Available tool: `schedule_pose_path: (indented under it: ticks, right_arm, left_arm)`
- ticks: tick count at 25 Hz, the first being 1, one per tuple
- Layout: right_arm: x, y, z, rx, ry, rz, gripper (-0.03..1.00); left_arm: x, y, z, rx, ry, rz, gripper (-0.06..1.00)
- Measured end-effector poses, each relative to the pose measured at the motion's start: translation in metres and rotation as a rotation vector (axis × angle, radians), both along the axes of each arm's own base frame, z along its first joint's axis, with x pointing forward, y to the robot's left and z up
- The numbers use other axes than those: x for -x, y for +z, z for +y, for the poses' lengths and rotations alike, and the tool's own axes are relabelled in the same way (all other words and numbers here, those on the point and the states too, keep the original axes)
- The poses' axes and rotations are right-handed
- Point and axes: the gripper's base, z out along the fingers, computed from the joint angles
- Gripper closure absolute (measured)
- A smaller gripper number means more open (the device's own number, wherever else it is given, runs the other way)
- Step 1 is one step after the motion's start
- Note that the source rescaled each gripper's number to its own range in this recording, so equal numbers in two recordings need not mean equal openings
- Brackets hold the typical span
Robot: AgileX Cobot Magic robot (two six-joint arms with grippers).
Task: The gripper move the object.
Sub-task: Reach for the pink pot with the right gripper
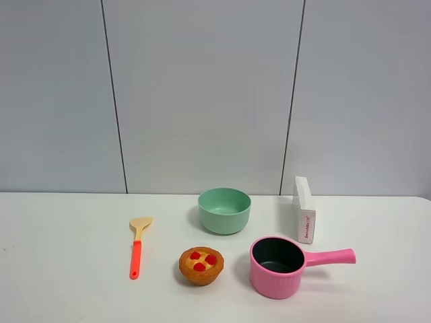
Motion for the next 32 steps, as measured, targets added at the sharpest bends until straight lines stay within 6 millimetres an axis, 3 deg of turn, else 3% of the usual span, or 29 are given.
schedule_pose_path:
  ticks: [6,11,16,22,26,32]
  right_arm:
    - [-0.06,0.053,0.008,-0.07,0.091,0.043,0.15]
    - [-0.115,0.059,0.025,-0.192,0.208,0.147,0.15]
    - [-0.148,0.037,0.068,-0.1,0.432,0.25,0.15]
    - [-0.183,-0.021,0.122,0.266,0.605,0.42,0.15]
    - [-0.203,-0.057,0.138,0.488,0.616,0.503,0.15]
    - [-0.226,-0.096,0.144,0.63,0.617,0.579,0.15]
  left_arm:
    - [0.0,0.0,0.0,0.0,0.0,0.0,-0.06]
    - [0.0,0.0,0.0,0.0,0.0,0.0,-0.06]
    - [0.0,0.0,0.0,0.0,0.0,0.0,-0.06]
    - [0.0,0.0,0.0,0.0,0.0,0.0,-0.06]
    - [0.0,0.0,0.0,0.0,0.0,0.0,-0.06]
    - [0.0,0.0,0.0,0.0,0.0,0.0,-0.06]
